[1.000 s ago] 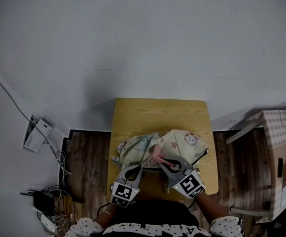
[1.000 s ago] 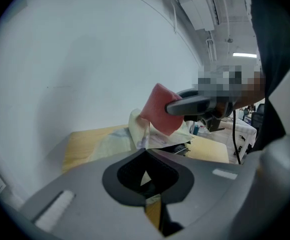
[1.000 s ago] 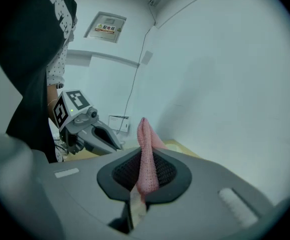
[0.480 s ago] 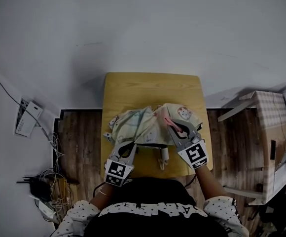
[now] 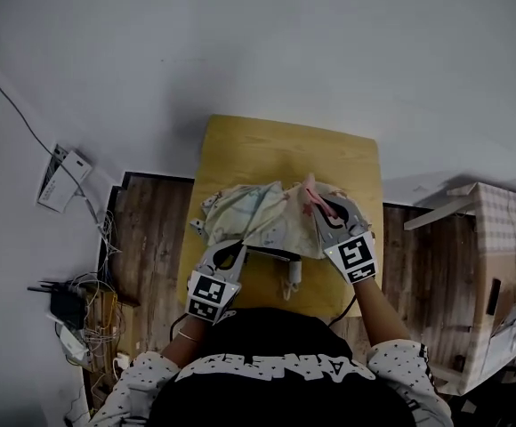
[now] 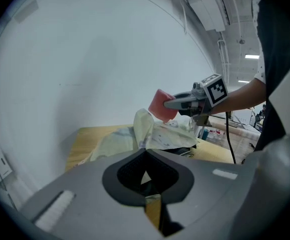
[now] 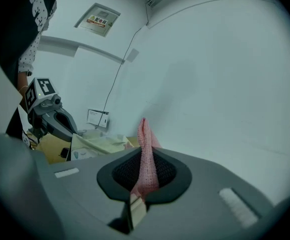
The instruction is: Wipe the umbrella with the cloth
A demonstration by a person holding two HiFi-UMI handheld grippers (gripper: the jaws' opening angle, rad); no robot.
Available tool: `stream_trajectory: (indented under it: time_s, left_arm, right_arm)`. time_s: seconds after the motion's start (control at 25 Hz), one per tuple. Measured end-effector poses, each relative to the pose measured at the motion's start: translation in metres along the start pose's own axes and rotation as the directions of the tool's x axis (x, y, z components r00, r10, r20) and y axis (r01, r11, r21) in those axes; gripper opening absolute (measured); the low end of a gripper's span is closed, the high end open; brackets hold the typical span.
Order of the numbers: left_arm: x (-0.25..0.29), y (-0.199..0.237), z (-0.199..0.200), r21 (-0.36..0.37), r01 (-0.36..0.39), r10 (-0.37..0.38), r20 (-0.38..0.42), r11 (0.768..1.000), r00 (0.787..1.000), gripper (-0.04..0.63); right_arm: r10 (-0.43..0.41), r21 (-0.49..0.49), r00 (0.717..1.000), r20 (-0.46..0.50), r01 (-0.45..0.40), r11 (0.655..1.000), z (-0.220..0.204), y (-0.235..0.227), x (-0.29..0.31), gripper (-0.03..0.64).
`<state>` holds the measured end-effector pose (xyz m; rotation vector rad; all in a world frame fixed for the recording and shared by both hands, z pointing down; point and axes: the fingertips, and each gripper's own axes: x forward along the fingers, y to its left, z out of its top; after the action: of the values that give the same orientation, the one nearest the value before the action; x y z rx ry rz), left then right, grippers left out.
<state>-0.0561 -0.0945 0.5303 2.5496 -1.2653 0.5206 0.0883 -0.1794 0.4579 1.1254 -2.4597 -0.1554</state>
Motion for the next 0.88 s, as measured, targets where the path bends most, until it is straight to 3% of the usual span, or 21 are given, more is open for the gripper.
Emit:
stream_trajectory:
  time_s: [0.4,0.88]
  left_arm:
    - [-0.002,-0.005,0.003,-0.02,-0.088,0.087,-0.012,0.996,0.996,-0.002]
    - [0.0,-0.001,0.005,-0.026,-0.15,0.149,-0.038,0.988,0.988,-0.002]
  right_arm:
    - [0.157,-0.031,0.985,-0.065,-0.159,0.987,-0.03,0.017,0.023,0.034]
    - [0.276,0.0,0.956,-0.101,-0.277,0.961,-0.054,0.038,0.016,0.035]
